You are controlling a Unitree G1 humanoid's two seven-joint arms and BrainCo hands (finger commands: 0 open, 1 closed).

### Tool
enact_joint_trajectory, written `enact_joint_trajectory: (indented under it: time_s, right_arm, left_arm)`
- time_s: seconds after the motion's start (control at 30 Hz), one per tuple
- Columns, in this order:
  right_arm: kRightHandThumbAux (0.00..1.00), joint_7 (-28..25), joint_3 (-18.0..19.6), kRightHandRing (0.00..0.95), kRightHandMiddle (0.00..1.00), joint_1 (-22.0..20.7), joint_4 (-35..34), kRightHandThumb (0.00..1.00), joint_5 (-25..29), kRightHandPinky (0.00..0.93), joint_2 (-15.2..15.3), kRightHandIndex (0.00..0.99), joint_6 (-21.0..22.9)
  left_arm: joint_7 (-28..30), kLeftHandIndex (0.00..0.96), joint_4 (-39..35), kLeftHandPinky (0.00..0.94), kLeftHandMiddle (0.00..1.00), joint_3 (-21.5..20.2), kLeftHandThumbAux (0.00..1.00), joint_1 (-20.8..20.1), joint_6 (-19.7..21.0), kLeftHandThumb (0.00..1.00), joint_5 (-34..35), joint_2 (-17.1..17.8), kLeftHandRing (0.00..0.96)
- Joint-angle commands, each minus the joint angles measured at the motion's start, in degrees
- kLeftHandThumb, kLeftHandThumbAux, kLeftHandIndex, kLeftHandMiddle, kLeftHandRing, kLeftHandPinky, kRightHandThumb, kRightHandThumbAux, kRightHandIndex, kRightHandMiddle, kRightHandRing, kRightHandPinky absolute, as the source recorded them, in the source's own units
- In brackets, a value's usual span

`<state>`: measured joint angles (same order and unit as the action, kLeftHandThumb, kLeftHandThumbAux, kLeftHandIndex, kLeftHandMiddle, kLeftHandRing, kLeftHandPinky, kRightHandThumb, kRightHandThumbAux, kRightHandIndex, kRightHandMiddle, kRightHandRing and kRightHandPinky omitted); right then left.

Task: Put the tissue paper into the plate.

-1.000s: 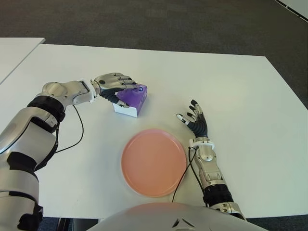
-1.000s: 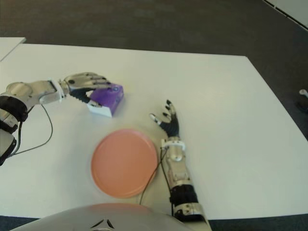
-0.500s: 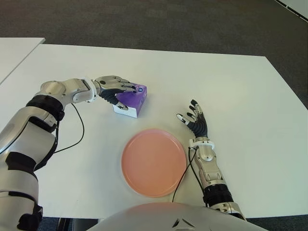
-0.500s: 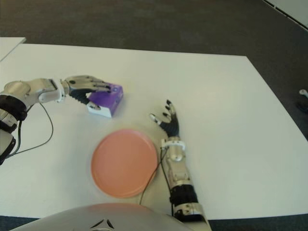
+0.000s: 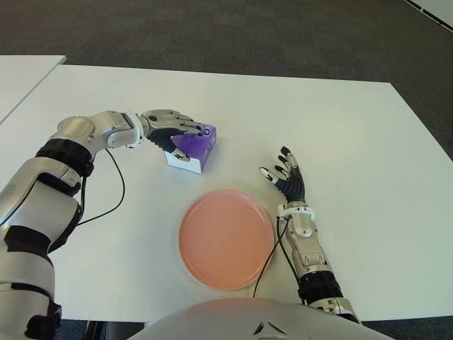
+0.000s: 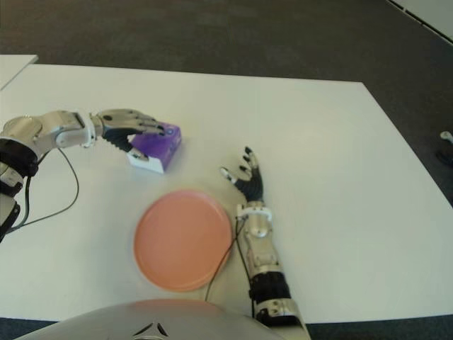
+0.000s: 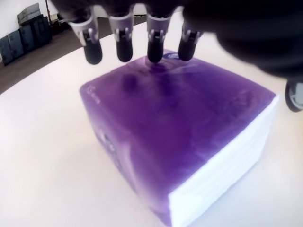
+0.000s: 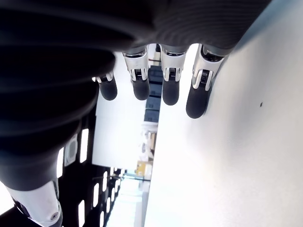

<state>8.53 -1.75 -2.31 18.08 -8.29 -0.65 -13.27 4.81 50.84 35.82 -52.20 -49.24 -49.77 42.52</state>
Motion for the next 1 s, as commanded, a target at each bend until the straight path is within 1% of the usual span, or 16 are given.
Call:
enact_joint_trajectory:
  time_s: [0.03, 0.17, 0.43, 0.57, 0.87, 1.0]
  right_arm:
    - [0.709, -0.1, -0.2, 0.079, 0.057, 2.5, 1.9, 0.144, -0.1, 0.116, -0.2, 0.0, 3.9]
    - [0.711, 0.0, -0.3, 0.076, 0.054, 2.4, 1.6, 0.146, -0.2, 0.113, -0.4, 0.0, 4.7]
    - [0.71, -0.1, -0.4, 0.074, 0.052, 2.6, 1.1, 0.138, -0.3, 0.116, -0.5, 0.0, 5.1]
    - [0.71, -0.2, -0.4, 0.075, 0.052, 2.9, 0.6, 0.133, -0.2, 0.118, -0.5, 0.0, 5.1]
    - [0.706, -0.7, -0.4, 0.079, 0.055, 3.5, -0.2, 0.143, 0.0, 0.117, -0.3, 0.0, 5.6]
    - [0.702, -1.0, -0.3, 0.072, 0.052, 3.6, -0.2, 0.144, 0.2, 0.108, -0.1, 0.0, 5.7]
  left_arm:
    - [2.1, 0.0, -1.2, 0.0, 0.0, -1.1, 0.227, 2.0, -1.1, 0.623, 1.7, 0.8, 0.0]
    - [0.6, 0.0, -1.7, 0.0, 0.0, -1.8, 0.228, 2.9, -2.4, 0.611, 2.0, 0.9, 0.0]
    - [-0.4, 0.0, -2.2, 0.0, 0.0, -1.9, 0.221, 3.6, -1.7, 0.589, 0.8, 0.8, 0.0]
    - [-3.1, 0.0, -2.4, 0.0, 0.0, -1.0, 0.217, 4.1, -0.3, 0.585, -1.8, 0.6, 0.0]
    - [-9.4, 0.0, -3.0, 0.0, 0.0, -0.5, 0.178, 4.6, 0.8, 0.531, -5.1, 0.5, 0.0]
    - [-11.8, 0.0, -2.8, 0.0, 0.0, -0.1, 0.167, 4.8, 1.1, 0.522, -6.3, 0.3, 0.0]
